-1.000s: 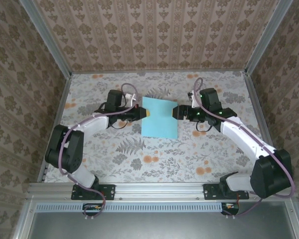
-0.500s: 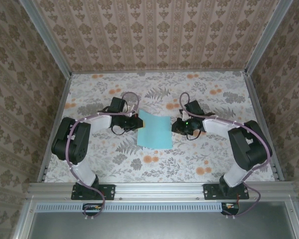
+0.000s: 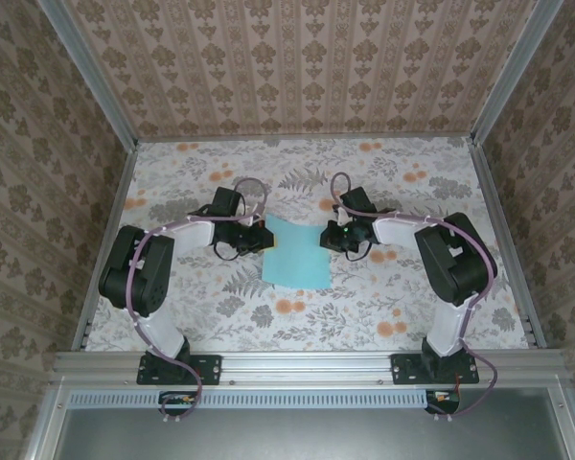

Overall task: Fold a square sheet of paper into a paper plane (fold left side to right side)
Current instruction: Place a square sheet of paper at the center of the table, then first fold in half a square sheet of paper at the center of the table.

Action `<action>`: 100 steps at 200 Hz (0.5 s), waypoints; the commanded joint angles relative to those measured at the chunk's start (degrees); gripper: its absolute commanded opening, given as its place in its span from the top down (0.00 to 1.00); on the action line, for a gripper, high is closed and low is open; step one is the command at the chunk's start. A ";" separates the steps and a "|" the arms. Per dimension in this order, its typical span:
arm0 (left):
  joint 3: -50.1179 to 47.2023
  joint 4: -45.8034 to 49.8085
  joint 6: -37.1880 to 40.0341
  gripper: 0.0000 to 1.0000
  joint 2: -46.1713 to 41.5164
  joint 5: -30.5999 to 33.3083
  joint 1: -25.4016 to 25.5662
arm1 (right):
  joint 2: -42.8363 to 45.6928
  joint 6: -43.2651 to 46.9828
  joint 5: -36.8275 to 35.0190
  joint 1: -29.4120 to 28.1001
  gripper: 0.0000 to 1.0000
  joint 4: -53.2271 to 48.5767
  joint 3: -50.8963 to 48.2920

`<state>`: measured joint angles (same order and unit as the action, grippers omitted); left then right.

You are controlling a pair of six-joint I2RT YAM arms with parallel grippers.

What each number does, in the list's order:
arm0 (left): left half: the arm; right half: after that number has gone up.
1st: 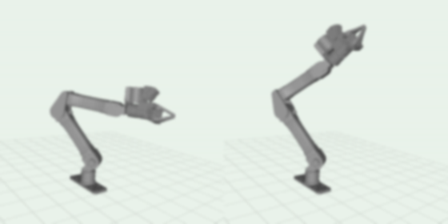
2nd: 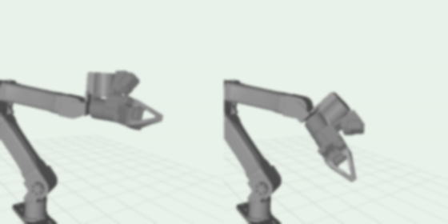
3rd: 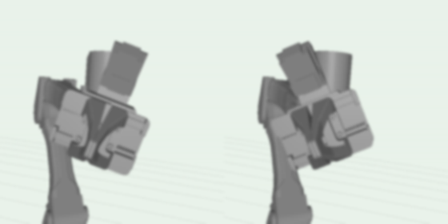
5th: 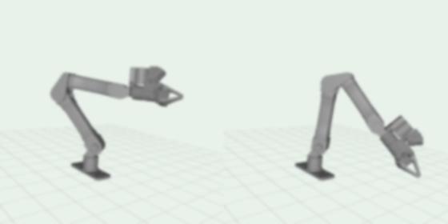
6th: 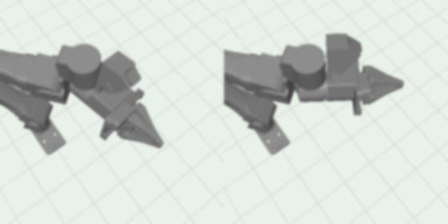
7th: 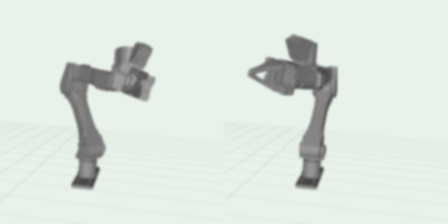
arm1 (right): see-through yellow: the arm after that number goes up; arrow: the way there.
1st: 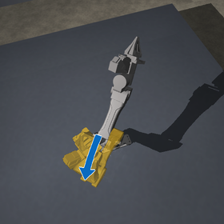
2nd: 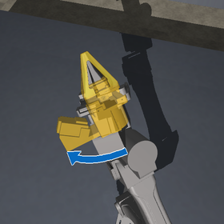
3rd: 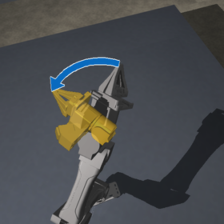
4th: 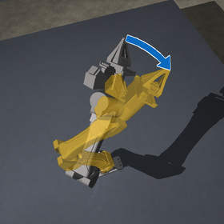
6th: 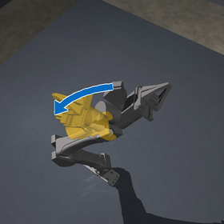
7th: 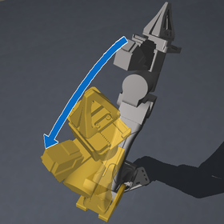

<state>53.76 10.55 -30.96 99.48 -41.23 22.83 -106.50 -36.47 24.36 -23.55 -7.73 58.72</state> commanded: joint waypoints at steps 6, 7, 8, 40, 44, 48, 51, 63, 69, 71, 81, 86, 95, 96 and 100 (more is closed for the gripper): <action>1.70 1.58 1.54 1.00 -1.14 0.32 -0.09 | -3.16 -0.20 -0.48 -0.66 0.92 -1.68 2.42; 1.70 1.58 1.57 1.00 -1.13 0.34 -0.08 | -3.22 -0.19 -0.51 -0.68 0.92 -1.72 2.48; 1.70 1.58 1.59 1.00 -1.13 0.35 -0.07 | -3.34 -0.19 -0.52 -0.70 0.92 -1.79 2.51; 2.03 1.59 1.19 0.95 -1.49 -0.19 -0.02 | -5.47 0.30 -0.93 -0.98 0.92 -3.36 3.06; 2.17 1.43 1.17 0.93 -1.63 -0.25 0.00 | -5.76 0.41 -1.05 -1.10 0.92 -3.57 3.11; 2.23 1.47 1.10 0.92 -1.66 -0.42 0.08 | -5.95 0.49 -1.12 -1.06 0.92 -3.94 3.20; 2.37 1.43 1.06 0.92 -1.74 -0.43 0.07 | -6.07 0.58 -1.22 -1.14 0.92 -4.18 3.27; 2.74 1.40 0.82 0.88 -1.97 -0.93 0.27 | -6.60 0.84 -1.46 -1.31 0.92 -4.94 3.40; 2.94 1.39 0.68 0.86 -2.05 -1.03 0.44 | -6.83 0.90 -1.66 -1.40 0.92 -5.29 3.35; 3.02 1.36 0.65 0.85 -2.07 -1.13 0.46 | -6.91 0.90 -1.72 -1.41 0.92 -5.35 3.34; 3.29 1.09 0.34 0.79 -2.16 -1.59 0.70 | -7.23 1.11 -1.99 -1.56 0.93 -5.95 3.34; 3.45 0.88 0.15 0.78 -2.12 -1.83 0.88 | -7.34 1.20 -2.18 -1.63 0.92 -6.35 3.39; 3.74 0.51 -0.18 0.75 -2.16 -2.33 1.07 | -7.41 1.45 -2.59 -1.76 0.92 -6.78 3.30; 3.77 0.43 -0.21 0.75 -2.17 -2.39 1.08 | -7.45 1.47 -2.62 -1.76 0.92 -6.87 3.27; 3.87 0.24 -0.36 0.73 -2.19 -2.59 1.22 | -7.41 1.62 -2.84 -1.84 0.92 -7.01 3.16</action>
<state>55.40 11.11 -31.11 99.26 -41.63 23.24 -110.74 -36.05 24.38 -24.43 -8.51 62.59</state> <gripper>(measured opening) 0.240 0.079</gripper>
